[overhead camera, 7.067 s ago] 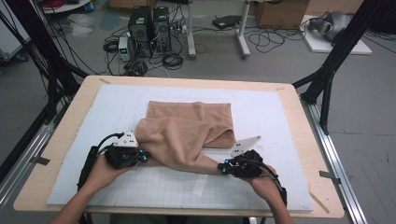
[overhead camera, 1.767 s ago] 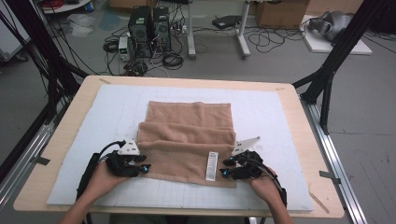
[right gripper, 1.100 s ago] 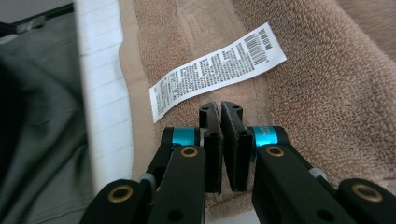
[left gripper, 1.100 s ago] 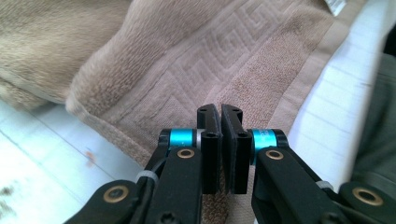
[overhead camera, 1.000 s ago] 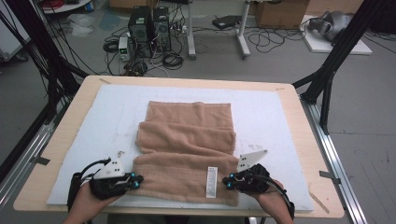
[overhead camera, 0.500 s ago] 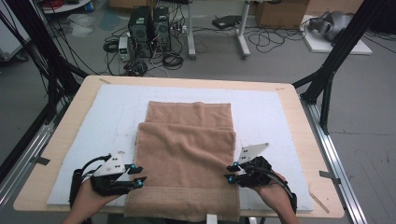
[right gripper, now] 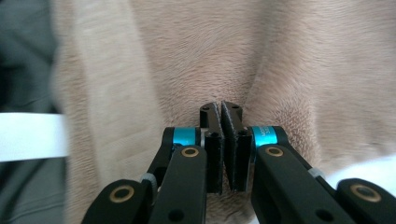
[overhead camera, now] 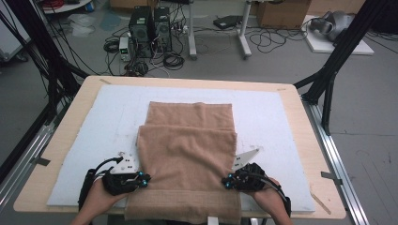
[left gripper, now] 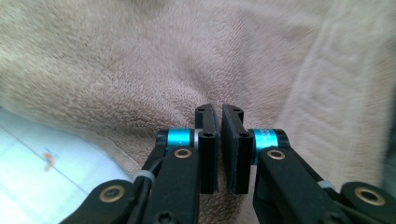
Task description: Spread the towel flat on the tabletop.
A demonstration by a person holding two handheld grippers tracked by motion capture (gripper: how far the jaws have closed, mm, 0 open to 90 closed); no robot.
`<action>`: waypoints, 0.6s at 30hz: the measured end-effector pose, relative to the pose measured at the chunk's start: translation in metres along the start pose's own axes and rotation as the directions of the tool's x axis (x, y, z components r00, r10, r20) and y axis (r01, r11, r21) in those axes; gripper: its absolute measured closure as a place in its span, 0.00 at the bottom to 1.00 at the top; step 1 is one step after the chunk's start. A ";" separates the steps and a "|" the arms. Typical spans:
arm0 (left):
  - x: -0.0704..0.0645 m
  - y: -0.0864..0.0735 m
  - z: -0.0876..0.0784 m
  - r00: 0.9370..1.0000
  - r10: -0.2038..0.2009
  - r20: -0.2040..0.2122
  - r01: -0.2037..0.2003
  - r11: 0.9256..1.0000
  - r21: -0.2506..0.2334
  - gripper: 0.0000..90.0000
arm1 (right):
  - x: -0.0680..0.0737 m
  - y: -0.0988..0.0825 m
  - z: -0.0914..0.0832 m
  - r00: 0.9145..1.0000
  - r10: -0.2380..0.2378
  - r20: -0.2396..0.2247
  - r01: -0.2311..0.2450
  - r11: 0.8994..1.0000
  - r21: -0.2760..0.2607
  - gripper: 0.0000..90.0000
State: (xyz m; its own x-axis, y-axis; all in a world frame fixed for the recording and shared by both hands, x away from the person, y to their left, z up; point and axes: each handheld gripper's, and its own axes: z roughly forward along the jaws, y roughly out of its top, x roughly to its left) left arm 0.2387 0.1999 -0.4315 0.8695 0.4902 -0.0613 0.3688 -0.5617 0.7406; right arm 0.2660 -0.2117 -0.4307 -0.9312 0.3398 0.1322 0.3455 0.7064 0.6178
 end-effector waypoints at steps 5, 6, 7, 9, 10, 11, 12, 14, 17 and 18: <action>-0.020 -0.001 -0.034 0.999 0.015 0.034 -0.012 0.995 -0.096 0.81 | 0.032 0.004 -0.034 0.990 -0.105 -0.088 0.090 0.983 -0.161 0.95; -0.018 0.001 -0.036 1.000 0.016 0.024 -0.013 0.995 -0.097 0.75 | 0.033 0.007 -0.040 0.992 -0.114 -0.060 0.102 0.980 -0.169 0.92; -0.016 0.004 -0.035 1.000 0.021 0.013 -0.019 0.995 -0.094 0.72 | 0.031 0.010 -0.044 0.993 -0.119 -0.028 0.113 0.981 -0.155 0.88; -0.010 0.009 -0.029 1.000 0.015 -0.002 -0.015 0.995 -0.097 0.69 | 0.021 0.014 -0.044 0.995 -0.094 0.020 0.096 0.987 -0.127 0.83; -0.008 0.011 -0.025 1.000 0.017 -0.016 -0.018 0.996 -0.089 0.68 | 0.015 0.016 -0.042 0.996 -0.084 0.032 0.087 0.989 -0.117 0.80; -0.005 0.012 -0.019 1.000 0.012 -0.021 -0.013 0.996 -0.085 0.68 | 0.009 0.016 -0.037 0.996 -0.069 0.054 0.074 0.993 -0.096 0.79; -0.002 0.012 -0.013 1.000 0.005 -0.027 -0.007 0.997 -0.078 0.68 | 0.003 0.016 -0.031 0.997 -0.045 0.060 0.050 0.996 -0.075 0.76; 0.003 0.012 -0.001 0.999 0.007 -0.046 -0.009 0.999 -0.041 0.68 | -0.007 0.015 -0.018 0.998 -0.010 0.068 0.014 0.999 -0.050 0.74; 0.008 0.007 0.014 0.999 0.002 -0.034 -0.001 1.000 0.016 0.75 | -0.016 0.010 -0.002 0.998 0.024 0.066 -0.023 0.999 -0.022 0.75; 0.008 0.004 0.017 0.999 0.012 -0.032 -0.011 1.000 0.020 0.82 | -0.018 0.009 0.003 0.998 0.034 0.060 -0.033 0.999 -0.012 0.77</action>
State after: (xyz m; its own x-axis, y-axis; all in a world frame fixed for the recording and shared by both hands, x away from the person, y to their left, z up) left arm 0.2524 0.1900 -0.4406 0.8629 0.5045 -0.0313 0.3656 -0.5801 0.7279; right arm 0.2857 -0.2095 -0.4302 -0.9103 0.4003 0.1057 0.3745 0.6872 0.6225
